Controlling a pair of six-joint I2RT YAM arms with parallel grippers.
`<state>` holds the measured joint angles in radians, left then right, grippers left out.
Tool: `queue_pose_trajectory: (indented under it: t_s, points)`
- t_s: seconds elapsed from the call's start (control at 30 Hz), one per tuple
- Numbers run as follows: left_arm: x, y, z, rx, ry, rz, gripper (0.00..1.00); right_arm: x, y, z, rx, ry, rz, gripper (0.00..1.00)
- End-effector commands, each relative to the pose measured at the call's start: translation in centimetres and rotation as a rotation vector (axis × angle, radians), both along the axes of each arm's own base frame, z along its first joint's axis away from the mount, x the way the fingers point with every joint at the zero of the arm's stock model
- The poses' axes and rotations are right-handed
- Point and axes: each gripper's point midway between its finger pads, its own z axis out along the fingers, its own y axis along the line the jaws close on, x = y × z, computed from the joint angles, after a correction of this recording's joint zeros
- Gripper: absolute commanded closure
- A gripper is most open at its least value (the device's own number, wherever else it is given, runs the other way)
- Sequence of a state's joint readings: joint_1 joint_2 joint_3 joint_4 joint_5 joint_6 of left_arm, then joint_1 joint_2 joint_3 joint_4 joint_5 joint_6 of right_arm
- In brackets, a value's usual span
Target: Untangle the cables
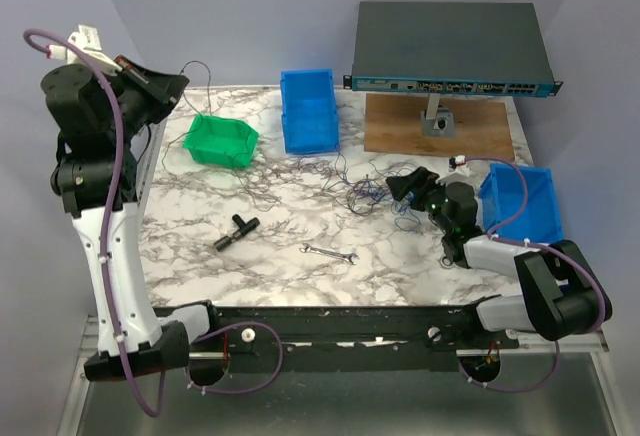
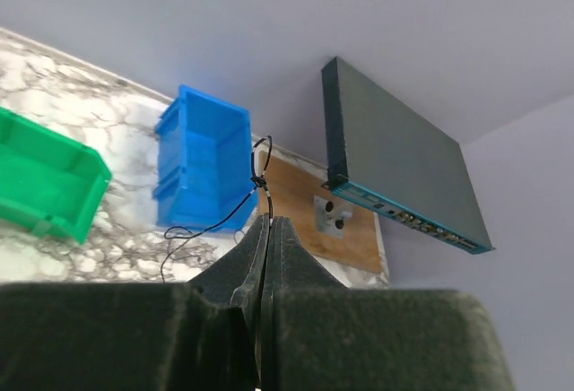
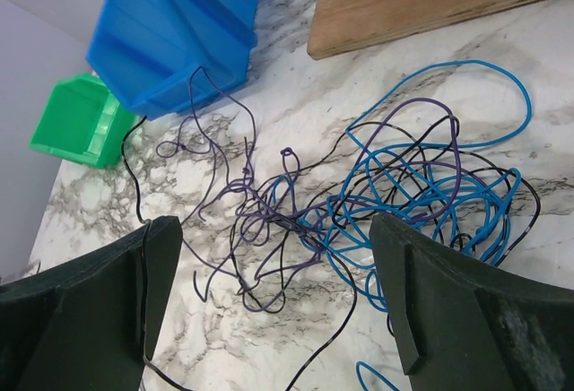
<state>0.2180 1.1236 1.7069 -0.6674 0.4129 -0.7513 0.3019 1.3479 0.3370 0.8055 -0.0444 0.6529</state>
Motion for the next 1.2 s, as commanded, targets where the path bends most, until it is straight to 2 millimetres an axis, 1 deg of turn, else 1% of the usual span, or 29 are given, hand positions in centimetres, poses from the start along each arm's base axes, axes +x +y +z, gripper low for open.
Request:
queue_pose_trajectory:
  t_s: [0.0,0.1,0.17,0.3,0.33,0.37,0.4,0.43,0.47,0.53,0.57,0.6,0.63,0.7,0.8,0.9,0.97,1.1,1.17]
  points:
    - [3.2,-2.7,0.5,-0.096,0.008,-0.124,1.00,-0.3,0.4,1.1,-0.004,-0.055,0.030,0.05]
    - [5.1,-4.4,0.9,-0.121,0.015,-0.179,1.00,-0.3,0.3,1.3,-0.006,-0.061,0.027,0.05]
    - [6.0,-5.4,1.5,-0.136,0.014,-0.206,1.00,-0.3,0.3,1.3,-0.006,-0.063,0.026,0.05]
    - [7.9,-7.2,3.2,-0.156,-0.007,-0.238,1.00,-0.4,0.3,1.4,-0.002,-0.066,0.027,0.05]
    - [8.6,-7.5,3.5,-0.164,-0.010,-0.245,1.00,-0.3,0.3,1.4,-0.004,-0.067,0.026,0.05]
    - [9.1,-7.6,4.2,-0.172,-0.024,-0.245,1.00,-0.3,0.3,1.4,-0.005,-0.066,0.027,0.05]
    - [9.8,-8.5,4.5,-0.180,-0.027,-0.269,1.00,-0.3,0.3,1.4,-0.003,-0.065,0.027,0.05]
    - [10.3,-9.2,5.2,-0.188,-0.038,-0.283,1.00,-0.3,0.3,1.3,-0.005,-0.063,0.027,0.05]
    - [11.3,-9.5,5.3,-0.199,-0.038,-0.288,1.00,-0.3,0.4,1.3,-0.004,-0.062,0.028,0.05]
    - [12.7,-10.1,6.6,-0.234,-0.063,-0.313,1.00,-0.2,0.3,1.3,-0.004,-0.061,0.024,0.05]
    - [13.9,-10.4,6.6,-0.250,-0.066,-0.325,1.00,-0.2,0.3,1.2,-0.005,-0.060,0.023,0.05]
    - [14.5,-10.7,7.1,-0.267,-0.084,-0.337,1.00,-0.2,0.3,1.2,-0.006,-0.060,0.023,0.05]
    - [15.5,-11.0,7.1,-0.282,-0.092,-0.345,1.00,-0.2,0.3,1.2,-0.006,-0.059,0.021,0.05]
    - [16.8,-11.7,7.5,-0.313,-0.120,-0.373,1.00,-0.2,0.3,1.2,-0.005,-0.061,0.022,0.05]
    - [17.9,-12.6,7.7,-0.330,-0.144,-0.393,1.00,-0.2,0.2,1.2,-0.006,-0.058,0.018,0.05]
    - [19.1,-13.0,7.1,-0.301,-0.170,-0.352,1.00,-0.2,0.3,1.1,-0.004,-0.058,0.023,0.05]
    - [20.3,-13.4,5.9,-0.307,-0.172,-0.353,1.00,-0.1,0.4,1.2,-0.001,-0.059,0.025,0.05]
    - [23.5,-14.4,1.9,-0.291,-0.107,-0.354,1.00,-0.2,0.3,1.2,0.000,-0.061,0.023,0.05]
    - [25.0,-14.6,-0.7,-0.276,-0.058,-0.335,1.00,-0.2,0.3,1.3,-0.001,-0.064,0.021,0.05]
